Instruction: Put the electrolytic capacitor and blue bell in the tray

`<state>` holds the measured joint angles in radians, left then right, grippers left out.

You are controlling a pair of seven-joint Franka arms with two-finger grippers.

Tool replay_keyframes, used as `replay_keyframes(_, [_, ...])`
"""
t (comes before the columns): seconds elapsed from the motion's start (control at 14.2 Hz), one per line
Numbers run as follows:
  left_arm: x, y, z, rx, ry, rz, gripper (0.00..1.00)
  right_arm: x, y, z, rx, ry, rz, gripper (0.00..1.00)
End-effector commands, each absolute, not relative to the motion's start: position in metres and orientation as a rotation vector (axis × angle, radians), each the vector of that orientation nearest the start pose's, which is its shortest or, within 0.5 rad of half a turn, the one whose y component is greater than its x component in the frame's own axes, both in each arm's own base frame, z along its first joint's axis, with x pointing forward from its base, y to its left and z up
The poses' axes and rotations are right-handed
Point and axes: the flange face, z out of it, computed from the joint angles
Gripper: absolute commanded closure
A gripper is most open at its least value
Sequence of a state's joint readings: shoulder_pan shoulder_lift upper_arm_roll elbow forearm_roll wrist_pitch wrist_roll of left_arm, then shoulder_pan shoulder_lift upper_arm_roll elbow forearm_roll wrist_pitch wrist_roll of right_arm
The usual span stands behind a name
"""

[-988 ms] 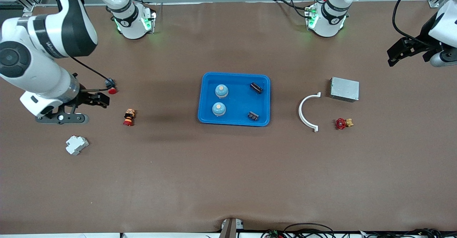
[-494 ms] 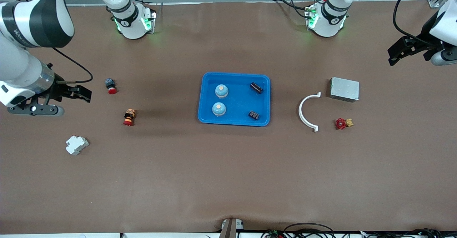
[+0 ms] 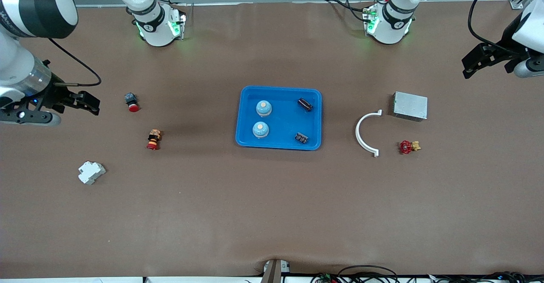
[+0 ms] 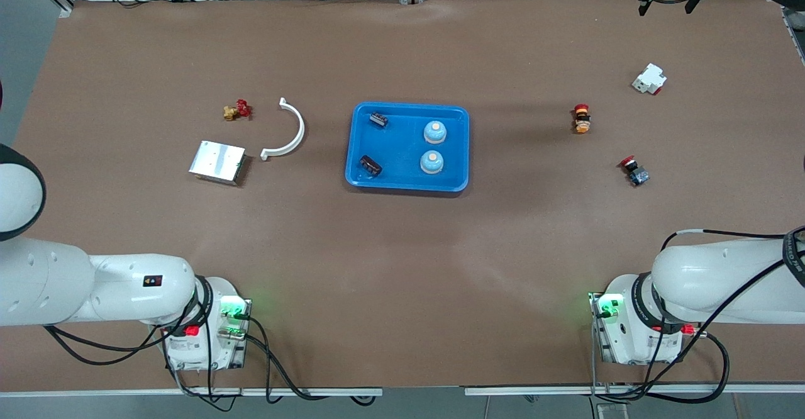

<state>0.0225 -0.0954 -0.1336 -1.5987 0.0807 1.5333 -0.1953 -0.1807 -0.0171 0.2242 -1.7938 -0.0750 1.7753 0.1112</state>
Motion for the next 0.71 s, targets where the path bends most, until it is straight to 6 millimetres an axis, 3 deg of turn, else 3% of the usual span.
replay_keyframes(0.0, [0.518,-0.054,0.667,-3.069,-0.105,-0.097,0.00,0.546,0.014,0.557,-3.184,0.129,-0.049,0.00])
replay_keyframes(0.28, [0.518,-0.054,0.667,-3.069,-0.095,-0.097,0.00,0.543,0.015,0.564,-3.154,0.138,-0.052,0.00])
replay_keyframes(0.64, [0.522,-0.058,0.666,-3.071,-0.088,-0.095,0.00,0.520,0.018,0.591,-3.117,0.144,-0.017,0.00])
